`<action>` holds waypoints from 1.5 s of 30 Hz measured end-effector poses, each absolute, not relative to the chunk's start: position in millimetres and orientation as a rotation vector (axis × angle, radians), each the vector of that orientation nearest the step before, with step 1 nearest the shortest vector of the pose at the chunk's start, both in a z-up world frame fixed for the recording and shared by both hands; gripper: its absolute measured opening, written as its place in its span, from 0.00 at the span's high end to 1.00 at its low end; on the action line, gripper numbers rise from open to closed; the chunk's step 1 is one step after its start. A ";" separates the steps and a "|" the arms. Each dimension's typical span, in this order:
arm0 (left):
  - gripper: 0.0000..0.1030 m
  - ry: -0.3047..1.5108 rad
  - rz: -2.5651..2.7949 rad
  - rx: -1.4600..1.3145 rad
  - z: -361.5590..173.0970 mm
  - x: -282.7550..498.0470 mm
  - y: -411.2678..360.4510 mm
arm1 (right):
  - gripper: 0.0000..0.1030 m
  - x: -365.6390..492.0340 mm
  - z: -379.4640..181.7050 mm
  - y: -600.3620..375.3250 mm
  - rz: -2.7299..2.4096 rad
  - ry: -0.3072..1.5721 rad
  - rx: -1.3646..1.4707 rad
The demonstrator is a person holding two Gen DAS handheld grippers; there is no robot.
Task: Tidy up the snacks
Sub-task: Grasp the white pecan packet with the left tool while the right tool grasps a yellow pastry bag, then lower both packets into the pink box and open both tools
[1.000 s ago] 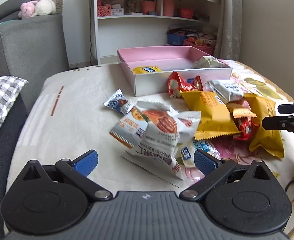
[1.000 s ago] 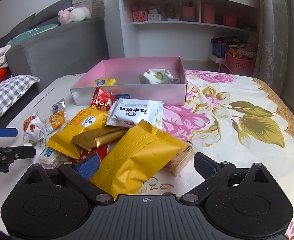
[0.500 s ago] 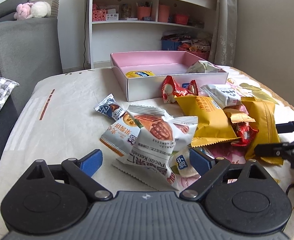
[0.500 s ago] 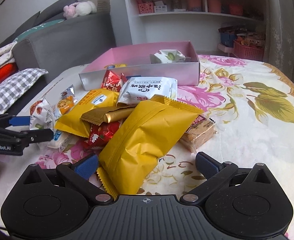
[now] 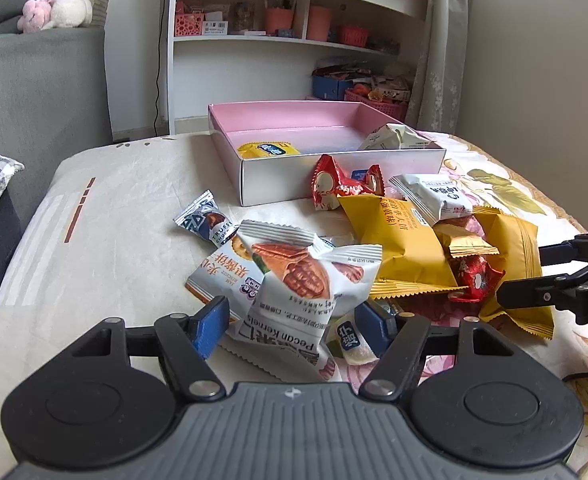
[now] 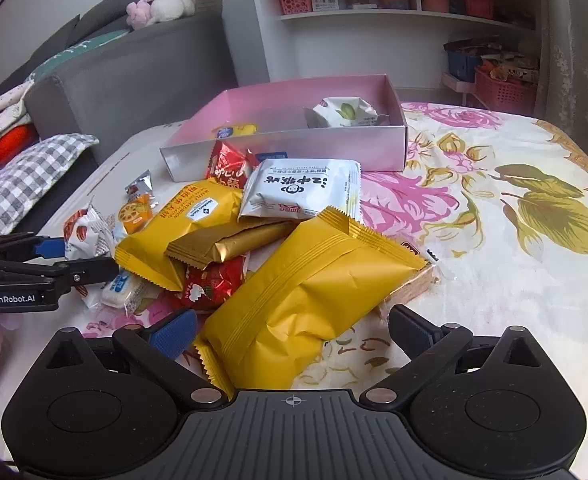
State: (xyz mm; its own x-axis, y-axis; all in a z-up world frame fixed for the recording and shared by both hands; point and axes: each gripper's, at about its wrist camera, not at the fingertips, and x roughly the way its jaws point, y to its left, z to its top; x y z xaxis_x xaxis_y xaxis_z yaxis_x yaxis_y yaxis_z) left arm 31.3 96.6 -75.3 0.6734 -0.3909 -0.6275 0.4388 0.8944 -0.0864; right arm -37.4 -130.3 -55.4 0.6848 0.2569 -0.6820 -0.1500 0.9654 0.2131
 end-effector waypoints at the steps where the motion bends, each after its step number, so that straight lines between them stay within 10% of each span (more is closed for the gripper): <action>1: 0.41 0.691 -0.469 0.071 -74.9 31.5 96.6 | 0.04 -37.6 -54.9 -129.5 0.238 0.785 0.146; 18: 0.68 0.737 -0.415 0.013 -64.3 34.6 98.4 | 0.55 -33.2 -46.7 -129.9 0.290 0.792 0.169; 45: 0.70 0.808 -0.380 -0.100 -15.2 58.2 79.4 | 0.61 -1.0 7.8 -159.3 0.246 0.720 0.317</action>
State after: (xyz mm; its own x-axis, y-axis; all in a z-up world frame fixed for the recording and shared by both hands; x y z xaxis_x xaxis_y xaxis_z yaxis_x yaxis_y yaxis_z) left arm 58.2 79.4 -15.2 0.6276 -0.3681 -0.6860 0.2928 0.9281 -0.2301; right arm -1.0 -159.3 7.8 0.7269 0.3268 -0.6040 -0.1110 0.9239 0.3662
